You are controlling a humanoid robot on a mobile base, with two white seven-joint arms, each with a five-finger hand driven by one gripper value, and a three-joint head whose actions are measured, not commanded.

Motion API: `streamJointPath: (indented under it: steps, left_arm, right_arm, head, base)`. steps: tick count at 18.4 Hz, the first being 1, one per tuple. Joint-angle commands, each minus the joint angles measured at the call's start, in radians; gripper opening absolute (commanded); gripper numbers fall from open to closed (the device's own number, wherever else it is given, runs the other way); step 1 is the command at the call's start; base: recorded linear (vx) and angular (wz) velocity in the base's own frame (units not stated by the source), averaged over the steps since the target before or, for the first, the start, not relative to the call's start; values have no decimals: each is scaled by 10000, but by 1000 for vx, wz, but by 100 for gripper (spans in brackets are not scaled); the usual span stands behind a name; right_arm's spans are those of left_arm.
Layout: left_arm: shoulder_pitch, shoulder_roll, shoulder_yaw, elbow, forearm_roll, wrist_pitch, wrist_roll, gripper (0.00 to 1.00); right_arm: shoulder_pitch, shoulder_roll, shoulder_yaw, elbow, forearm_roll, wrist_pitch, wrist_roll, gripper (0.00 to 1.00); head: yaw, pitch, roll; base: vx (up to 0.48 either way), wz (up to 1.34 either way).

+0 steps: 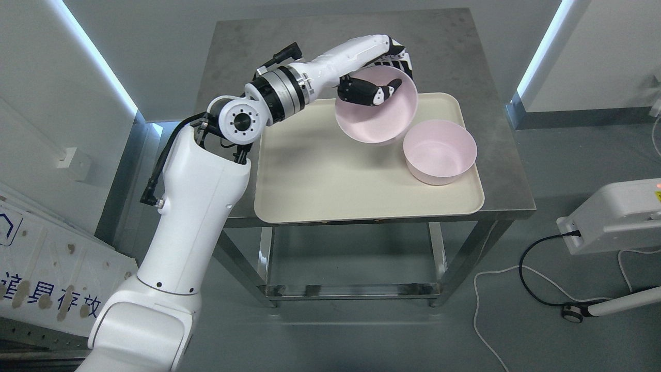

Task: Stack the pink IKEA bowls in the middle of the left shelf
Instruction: 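Lift the pink bowl with the left hand over the other bowl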

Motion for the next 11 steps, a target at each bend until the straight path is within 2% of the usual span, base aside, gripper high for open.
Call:
streamJointPath:
  steps: [1, 5, 11]
  left_arm:
    - [-388, -394, -3927, 623, 770, 81, 1225, 1]
    - [-894, -394, -4312, 1742, 1446, 81, 2378, 1]
    - [-1171, -394, -4282, 2879, 1447, 81, 2502, 2]
  right_arm:
    - [0, -175, -46, -175, -15, 1, -2, 100]
    - [0, -175, -46, -175, -15, 1, -2, 100]
    - [0, -175, -46, -175, -15, 1, -2, 100]
  head:
    - [0, 0, 0]
    - [0, 0, 0]
    - [0, 0, 0]
  base:
    - [0, 0]
    - [0, 0]
    - [0, 0]
